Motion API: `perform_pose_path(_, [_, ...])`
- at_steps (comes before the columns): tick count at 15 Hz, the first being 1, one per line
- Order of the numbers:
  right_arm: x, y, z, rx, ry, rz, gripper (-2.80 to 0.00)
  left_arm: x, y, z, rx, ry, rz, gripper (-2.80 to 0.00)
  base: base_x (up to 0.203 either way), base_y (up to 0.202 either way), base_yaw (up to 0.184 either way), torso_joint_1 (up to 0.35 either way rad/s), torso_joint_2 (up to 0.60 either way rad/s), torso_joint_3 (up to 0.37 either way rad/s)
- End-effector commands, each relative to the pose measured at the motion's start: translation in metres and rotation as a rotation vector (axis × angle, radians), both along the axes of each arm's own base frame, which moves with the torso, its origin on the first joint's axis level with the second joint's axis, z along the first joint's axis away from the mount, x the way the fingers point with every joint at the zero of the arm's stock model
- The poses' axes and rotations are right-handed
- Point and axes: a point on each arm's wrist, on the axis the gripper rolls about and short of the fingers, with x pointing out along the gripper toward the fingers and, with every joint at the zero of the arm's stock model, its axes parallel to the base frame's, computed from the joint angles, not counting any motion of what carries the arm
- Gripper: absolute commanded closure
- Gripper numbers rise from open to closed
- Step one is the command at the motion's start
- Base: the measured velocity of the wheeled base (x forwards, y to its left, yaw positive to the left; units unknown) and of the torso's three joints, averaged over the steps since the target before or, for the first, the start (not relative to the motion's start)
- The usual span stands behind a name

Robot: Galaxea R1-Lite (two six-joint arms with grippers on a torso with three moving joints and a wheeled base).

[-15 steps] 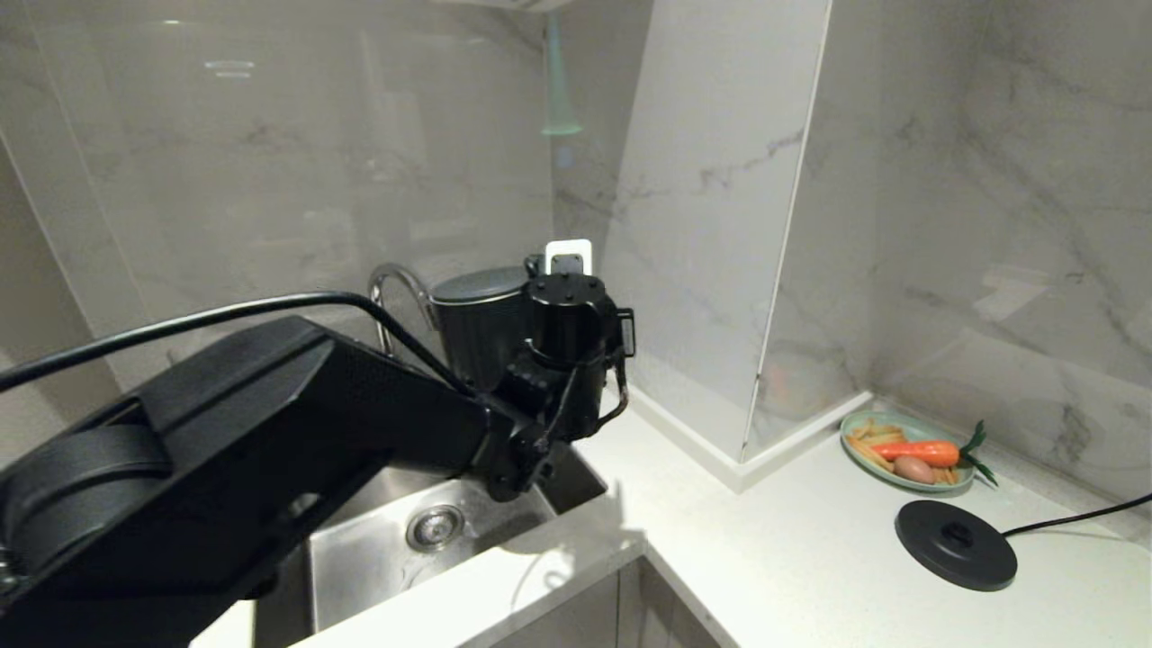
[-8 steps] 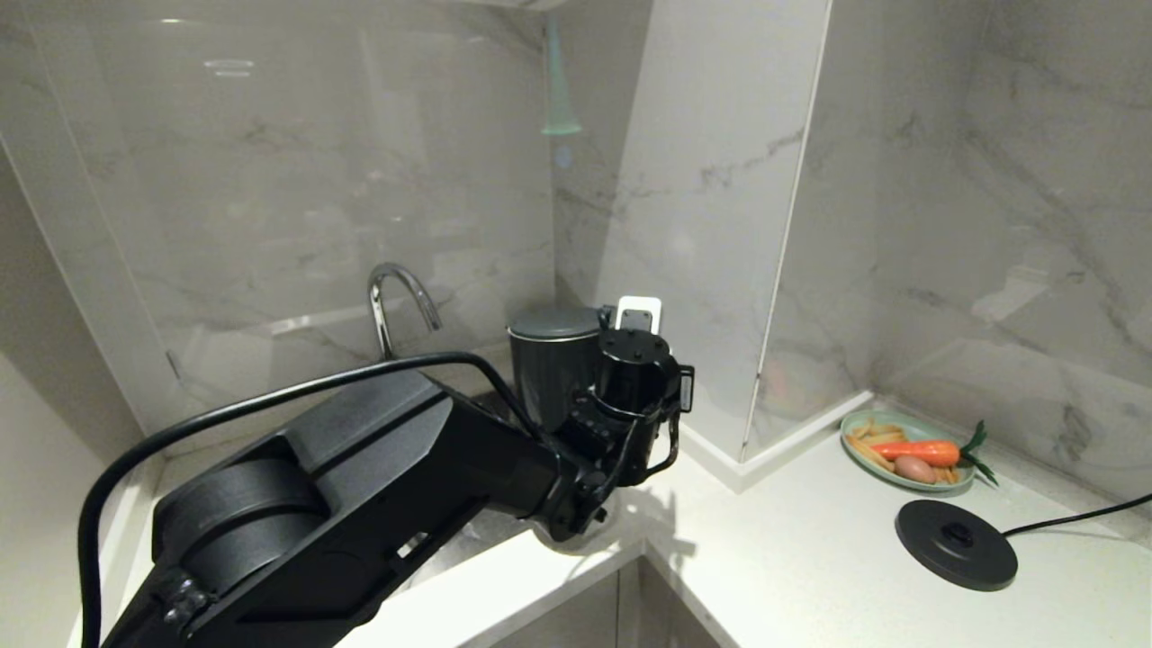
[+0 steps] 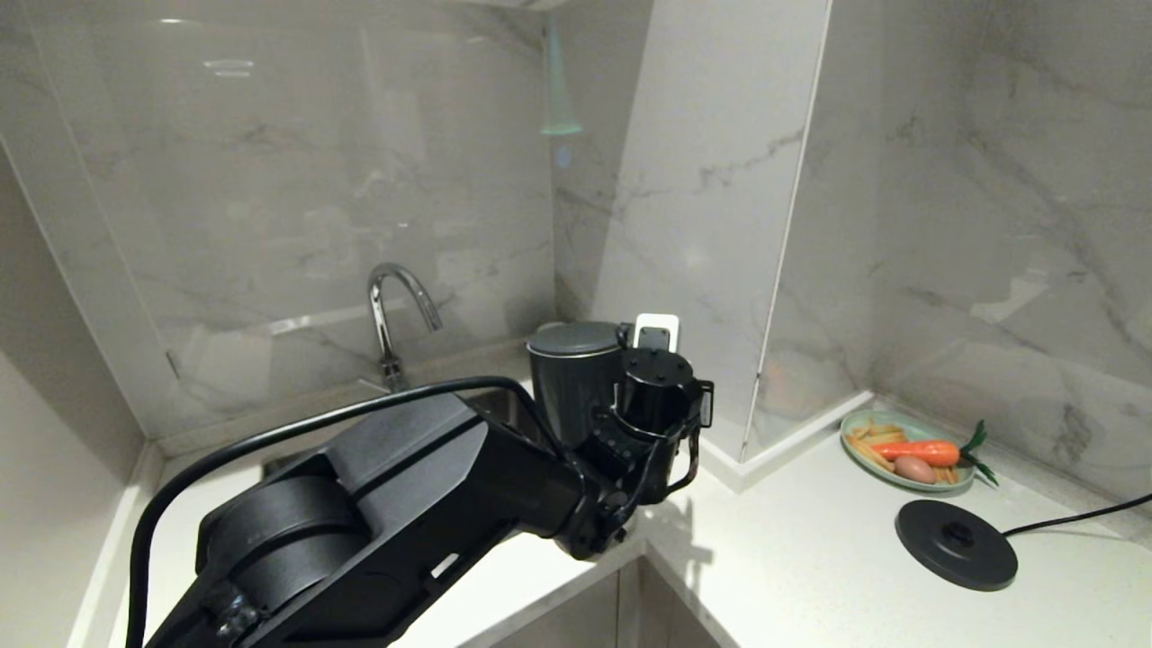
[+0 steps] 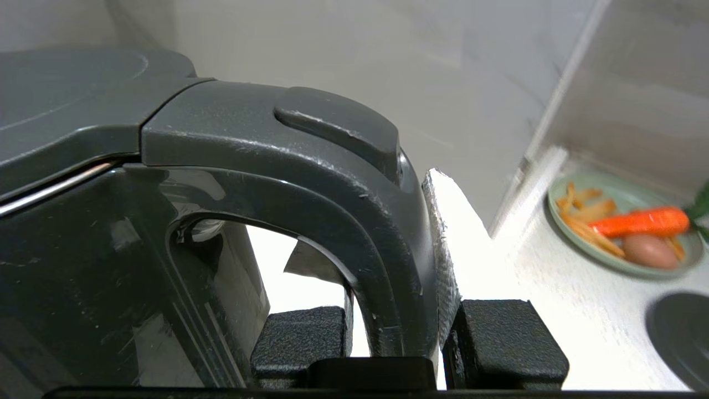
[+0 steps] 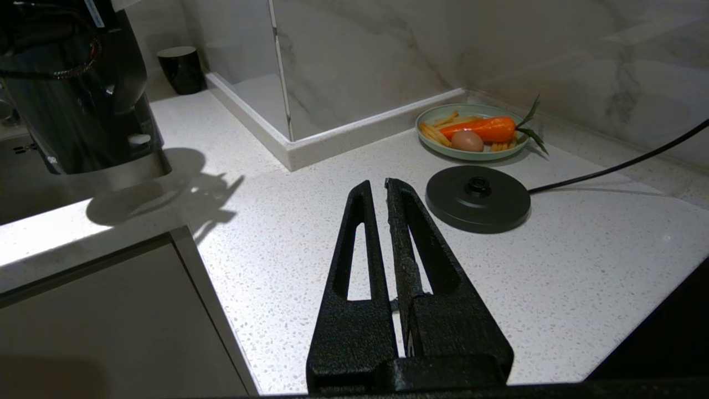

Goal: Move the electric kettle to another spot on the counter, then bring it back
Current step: Place it by the sink

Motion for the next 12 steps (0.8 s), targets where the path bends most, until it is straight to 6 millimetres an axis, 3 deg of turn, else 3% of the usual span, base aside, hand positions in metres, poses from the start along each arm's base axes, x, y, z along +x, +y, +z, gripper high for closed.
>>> perform_pose_path(1, [0.0001, 0.0000, 0.0000, 0.000, 0.002, 0.001, 0.00, -0.0040, -0.0006, 0.0008, 0.002, 0.001, -0.003, 0.00, 0.000, 0.000, 0.000, 0.000, 0.00, 0.000])
perform_pose_path(6, [0.0000, 0.0000, 0.0000, -0.001, 0.000, 0.002, 0.00, -0.0047, 0.0004, 0.0032, 0.000, -0.001, -0.001, 0.00, 0.000, 0.000, 0.000, 0.000, 0.00, 0.000])
perform_pose_path(12, [0.0000, 0.0000, 0.0000, -0.001, 0.000, 0.001, 0.00, 0.0052, 0.0087, 0.0066, -0.010, -0.010, 0.023, 0.00, 0.000, 0.007, -0.113, -0.003, 0.01, 0.007])
